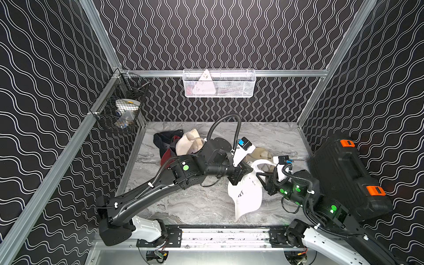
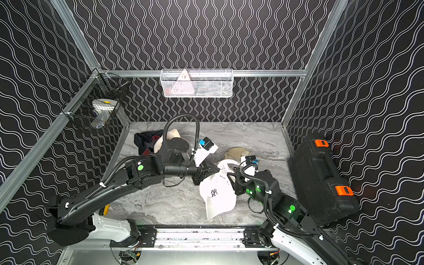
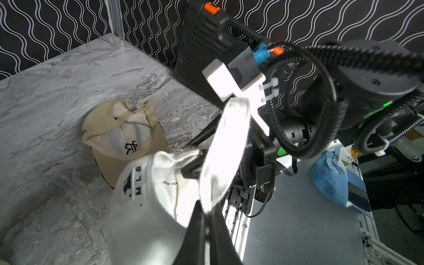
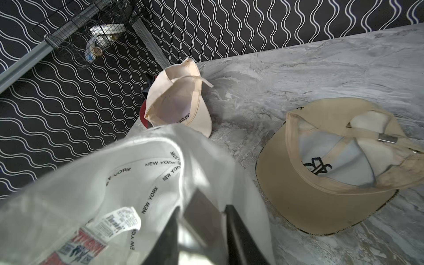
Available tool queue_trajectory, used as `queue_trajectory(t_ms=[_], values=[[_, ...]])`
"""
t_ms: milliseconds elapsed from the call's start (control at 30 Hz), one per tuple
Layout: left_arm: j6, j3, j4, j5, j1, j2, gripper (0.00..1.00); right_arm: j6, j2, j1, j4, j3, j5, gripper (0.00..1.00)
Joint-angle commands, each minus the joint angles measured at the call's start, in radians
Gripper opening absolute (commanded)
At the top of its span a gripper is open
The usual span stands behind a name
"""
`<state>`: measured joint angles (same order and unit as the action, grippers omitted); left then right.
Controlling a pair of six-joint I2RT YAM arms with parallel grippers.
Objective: Open the adjustable buckle of the baseball cap
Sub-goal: Place the baseball cap on the baseball cap.
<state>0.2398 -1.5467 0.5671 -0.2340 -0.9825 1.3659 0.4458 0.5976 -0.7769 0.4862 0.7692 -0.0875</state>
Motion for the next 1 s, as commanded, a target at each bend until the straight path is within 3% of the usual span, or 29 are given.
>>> queue_trajectory(t_ms=[0, 300, 967], values=[[-0.013, -0.021, -0.006, 0.027, 0.008, 0.003, 0.00, 0.009, 0.008, 0.000, -0.028, 0.001, 0.017, 0.43], [-0.029, -0.090, 0.034, 0.008, 0.083, 0.012, 0.00, -0.013, 0.006, 0.001, -0.004, 0.008, -0.004, 0.57], [-0.040, -0.138, 0.074, -0.094, 0.304, 0.006, 0.00, -0.030, -0.054, 0.001, 0.069, 0.020, -0.063, 0.65]])
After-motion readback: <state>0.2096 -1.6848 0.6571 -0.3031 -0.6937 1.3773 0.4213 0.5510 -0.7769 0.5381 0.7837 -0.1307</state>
